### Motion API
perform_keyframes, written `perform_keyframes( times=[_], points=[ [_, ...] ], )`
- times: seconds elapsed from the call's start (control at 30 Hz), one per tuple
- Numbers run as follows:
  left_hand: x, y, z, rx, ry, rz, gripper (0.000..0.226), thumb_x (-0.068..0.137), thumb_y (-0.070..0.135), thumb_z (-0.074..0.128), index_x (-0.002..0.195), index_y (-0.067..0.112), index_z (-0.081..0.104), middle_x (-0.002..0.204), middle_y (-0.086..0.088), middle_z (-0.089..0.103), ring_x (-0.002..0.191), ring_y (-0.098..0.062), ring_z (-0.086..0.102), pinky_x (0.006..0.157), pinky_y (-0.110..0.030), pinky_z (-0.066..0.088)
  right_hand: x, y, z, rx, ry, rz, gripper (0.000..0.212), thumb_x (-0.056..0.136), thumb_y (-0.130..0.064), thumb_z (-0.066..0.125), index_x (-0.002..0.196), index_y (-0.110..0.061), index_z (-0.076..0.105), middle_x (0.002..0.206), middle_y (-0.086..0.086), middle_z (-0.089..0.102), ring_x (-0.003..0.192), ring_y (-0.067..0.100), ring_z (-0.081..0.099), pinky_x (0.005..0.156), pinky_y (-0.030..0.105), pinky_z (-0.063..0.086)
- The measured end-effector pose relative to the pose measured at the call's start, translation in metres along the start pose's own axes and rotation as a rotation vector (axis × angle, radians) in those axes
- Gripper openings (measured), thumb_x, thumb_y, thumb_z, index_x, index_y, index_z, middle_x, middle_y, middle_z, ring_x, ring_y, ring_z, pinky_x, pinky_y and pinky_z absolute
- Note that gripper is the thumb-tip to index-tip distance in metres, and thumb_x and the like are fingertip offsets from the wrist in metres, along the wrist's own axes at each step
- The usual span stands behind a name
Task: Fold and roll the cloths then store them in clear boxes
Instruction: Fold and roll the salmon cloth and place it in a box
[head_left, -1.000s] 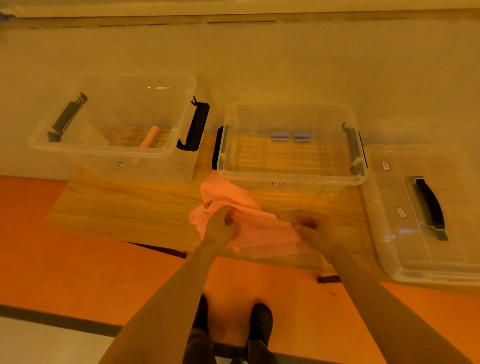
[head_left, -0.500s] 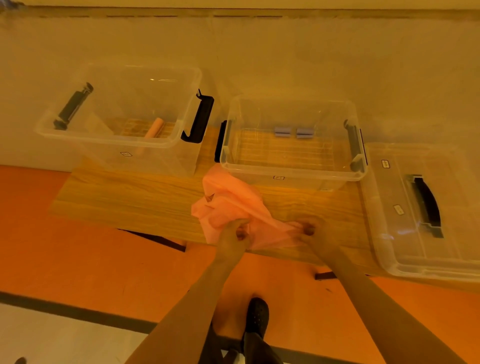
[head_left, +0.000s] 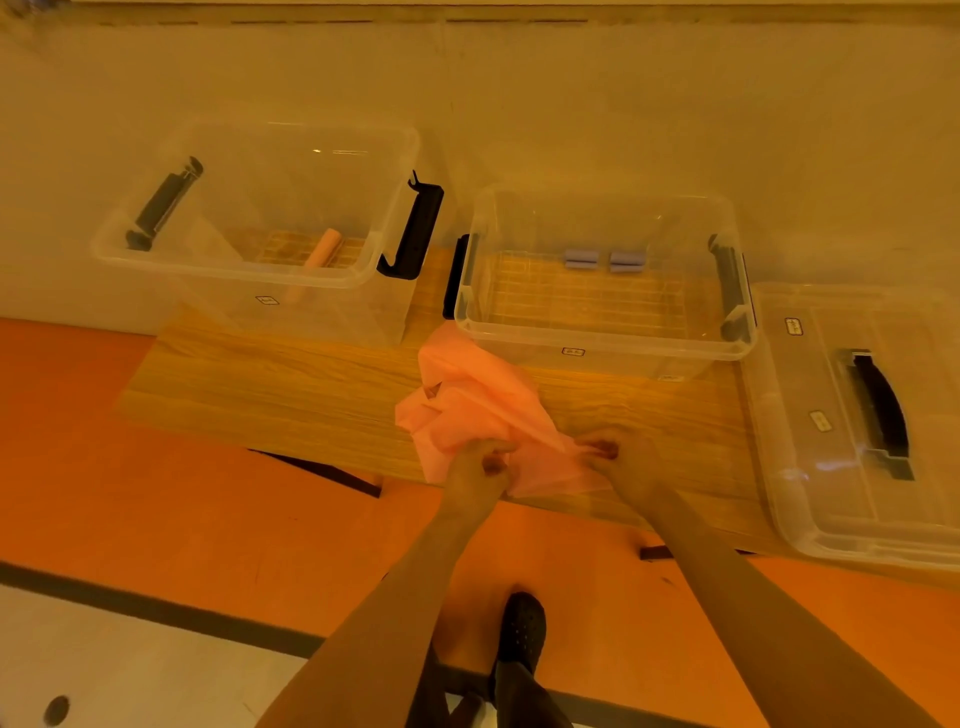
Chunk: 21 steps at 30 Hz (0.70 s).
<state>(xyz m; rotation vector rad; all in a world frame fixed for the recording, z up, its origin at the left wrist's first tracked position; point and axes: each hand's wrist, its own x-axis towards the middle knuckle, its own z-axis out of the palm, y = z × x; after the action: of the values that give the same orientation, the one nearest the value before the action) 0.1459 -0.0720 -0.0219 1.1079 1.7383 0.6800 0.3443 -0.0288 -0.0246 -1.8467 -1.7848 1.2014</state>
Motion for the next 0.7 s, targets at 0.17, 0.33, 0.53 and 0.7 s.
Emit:
perform_keyframes(
  times=[0.17, 0.33, 0.53, 0.7],
  points=[
    [-0.001, 0.000, -0.002, -0.054, 0.009, -0.020, 0.023, 0.081, -0.004, 0.064, 0.102, 0.005, 0.067, 0.097, -0.004, 0.053, 0.078, -0.014, 0.053, 0.063, -0.030, 0.055, 0.002, 0.005, 0.000, 0.071, 0.022, 0.028, 0.016, 0.083, -0.005, 0.066, 0.096, -0.012, 0.071, 0.109, 0.007, 0.067, 0.102, 0.022, 0.061, 0.094, 0.037, 0.048],
    [-0.001, -0.001, 0.001, -0.139, -0.009, -0.095, 0.023, 0.085, -0.003, 0.060, 0.105, 0.005, 0.068, 0.105, -0.006, 0.052, 0.076, -0.009, 0.052, 0.076, -0.045, 0.055, 0.003, 0.005, -0.002, 0.111, 0.016, 0.036, 0.014, 0.085, -0.007, 0.064, 0.096, -0.011, 0.071, 0.108, 0.005, 0.067, 0.100, 0.018, 0.060, 0.092, 0.031, 0.047],
    [-0.001, 0.000, 0.001, -0.295, -0.001, -0.212, 0.019, 0.088, 0.006, 0.061, 0.106, 0.009, 0.066, 0.108, -0.003, 0.056, 0.081, -0.012, 0.054, 0.065, -0.024, 0.050, -0.001, 0.006, -0.005, 0.195, -0.017, 0.080, 0.012, 0.087, -0.009, 0.062, 0.093, -0.016, 0.069, 0.103, 0.002, 0.067, 0.096, 0.018, 0.061, 0.088, 0.033, 0.051],
    [-0.004, 0.005, -0.005, -0.313, -0.004, -0.220, 0.026, 0.089, 0.003, 0.056, 0.112, 0.010, 0.064, 0.104, 0.005, 0.056, 0.082, -0.006, 0.054, 0.067, -0.017, 0.051, -0.007, 0.001, -0.011, 0.238, -0.050, 0.087, 0.012, 0.089, -0.009, 0.059, 0.096, -0.013, 0.068, 0.096, 0.000, 0.067, 0.088, 0.013, 0.062, 0.068, 0.015, 0.045]
  ],
)
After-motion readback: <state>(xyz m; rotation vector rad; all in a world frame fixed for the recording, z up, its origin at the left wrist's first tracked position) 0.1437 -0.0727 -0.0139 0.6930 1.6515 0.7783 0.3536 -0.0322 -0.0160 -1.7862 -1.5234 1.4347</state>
